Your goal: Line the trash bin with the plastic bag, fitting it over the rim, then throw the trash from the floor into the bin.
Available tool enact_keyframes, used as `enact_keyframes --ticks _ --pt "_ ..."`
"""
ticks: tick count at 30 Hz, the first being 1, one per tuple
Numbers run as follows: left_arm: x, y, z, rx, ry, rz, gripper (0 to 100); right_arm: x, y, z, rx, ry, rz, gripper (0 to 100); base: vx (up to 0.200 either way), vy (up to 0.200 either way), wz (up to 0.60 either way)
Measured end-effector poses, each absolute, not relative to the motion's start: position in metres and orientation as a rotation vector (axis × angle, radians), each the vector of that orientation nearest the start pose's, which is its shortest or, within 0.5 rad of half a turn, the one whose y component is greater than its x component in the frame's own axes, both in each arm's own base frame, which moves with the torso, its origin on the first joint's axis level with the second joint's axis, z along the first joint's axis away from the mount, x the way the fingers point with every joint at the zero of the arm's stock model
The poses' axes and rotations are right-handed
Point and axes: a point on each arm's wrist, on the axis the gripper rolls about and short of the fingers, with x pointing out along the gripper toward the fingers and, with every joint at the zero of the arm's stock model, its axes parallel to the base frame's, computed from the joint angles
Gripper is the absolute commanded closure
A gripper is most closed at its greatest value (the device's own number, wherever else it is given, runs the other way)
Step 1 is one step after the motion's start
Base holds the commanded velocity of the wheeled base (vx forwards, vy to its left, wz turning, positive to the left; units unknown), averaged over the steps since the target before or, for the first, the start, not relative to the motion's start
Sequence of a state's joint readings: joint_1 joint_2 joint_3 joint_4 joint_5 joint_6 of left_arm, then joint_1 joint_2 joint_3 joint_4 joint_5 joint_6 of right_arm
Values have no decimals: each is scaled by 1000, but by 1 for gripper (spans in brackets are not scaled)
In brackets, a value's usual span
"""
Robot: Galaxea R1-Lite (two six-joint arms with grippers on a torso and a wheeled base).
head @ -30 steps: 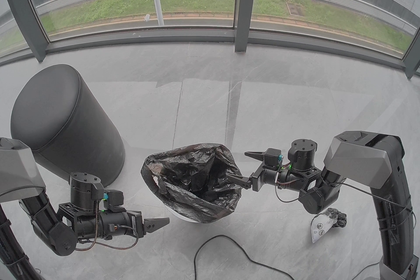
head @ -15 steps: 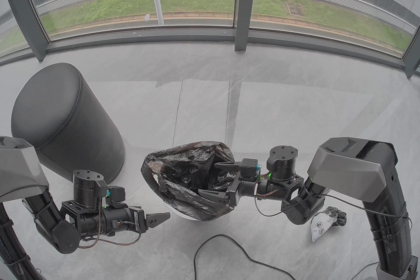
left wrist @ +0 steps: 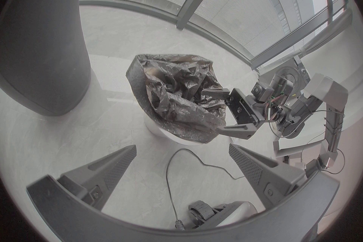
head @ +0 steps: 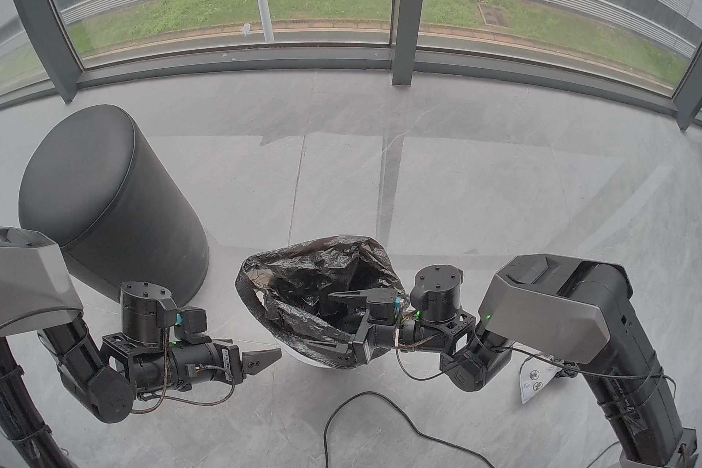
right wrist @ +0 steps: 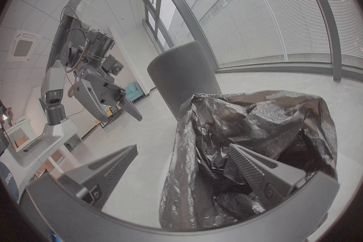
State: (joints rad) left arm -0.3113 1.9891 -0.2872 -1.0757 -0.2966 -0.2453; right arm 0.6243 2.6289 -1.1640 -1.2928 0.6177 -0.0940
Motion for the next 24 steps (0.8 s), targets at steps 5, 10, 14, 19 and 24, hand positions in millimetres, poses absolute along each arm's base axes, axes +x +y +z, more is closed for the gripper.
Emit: enact_keyframes --ticks 5,10,14,19,24 --pt "242 -85 32 -224 694 -502 0 362 276 -44 -84 155 1244 0 0 0 0" --pt "242 -85 32 -223 693 -501 0 365 277 -47 -89 176 1235 0 0 0 0" --pt "243 -84 32 -219 688 -484 0 368 279 -48 -131 142 1236 0 0 0 0" --pt "243 -84 33 -215 679 -467 0 370 280 -51 -188 134 1242 0 0 0 0" --pt "243 -84 35 -215 666 -468 0 370 282 -50 -200 124 1247 0 0 0 0"
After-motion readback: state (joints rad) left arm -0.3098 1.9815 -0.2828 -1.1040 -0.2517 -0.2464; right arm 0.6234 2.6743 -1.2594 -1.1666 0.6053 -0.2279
